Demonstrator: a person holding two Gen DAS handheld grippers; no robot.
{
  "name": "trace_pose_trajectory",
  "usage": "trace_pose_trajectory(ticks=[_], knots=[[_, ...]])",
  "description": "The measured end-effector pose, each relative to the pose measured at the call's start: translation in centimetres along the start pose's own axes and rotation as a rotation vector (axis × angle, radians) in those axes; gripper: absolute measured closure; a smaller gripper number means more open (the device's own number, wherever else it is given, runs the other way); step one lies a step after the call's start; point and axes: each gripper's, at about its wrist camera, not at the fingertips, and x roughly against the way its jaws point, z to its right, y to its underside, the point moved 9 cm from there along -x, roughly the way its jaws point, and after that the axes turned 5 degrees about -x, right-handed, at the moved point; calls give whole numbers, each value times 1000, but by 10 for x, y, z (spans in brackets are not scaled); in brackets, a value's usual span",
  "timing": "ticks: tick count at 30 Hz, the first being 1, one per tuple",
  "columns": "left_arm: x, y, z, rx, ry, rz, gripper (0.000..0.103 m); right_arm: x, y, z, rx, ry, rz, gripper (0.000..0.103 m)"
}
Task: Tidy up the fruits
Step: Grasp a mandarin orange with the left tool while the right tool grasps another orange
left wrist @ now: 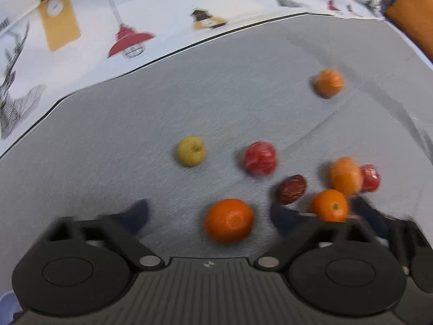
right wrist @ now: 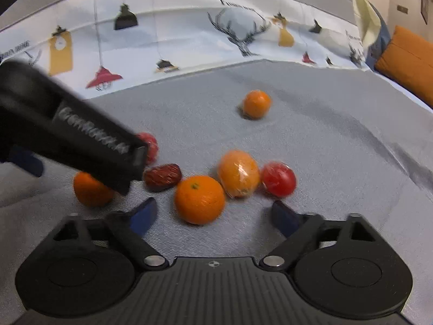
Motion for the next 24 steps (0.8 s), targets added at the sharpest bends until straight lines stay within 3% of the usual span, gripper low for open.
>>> trace_pose_trajectory(ticks=[1,7,10,13,17,24], knots=[[-1,3,5,-16,37,-22,63,1,-2,-3,20,-14,12,67],[27,27,5,28,55,-48,64,8,-5,23,-115,-18,-37,67],[53,49,-1,77,31,-62,64,14,-5,43,-223,-70,-96,67],[86,85,-7,134,-17,-168,64,27,-3,52,-293,-89,-159,67],[141,121,-9,195,25,-177,64,75,2,50,-319,-154,-175,67],[229,183,-22,250,-60,-129,64,190,18,21,-221,-320,-194,67]])
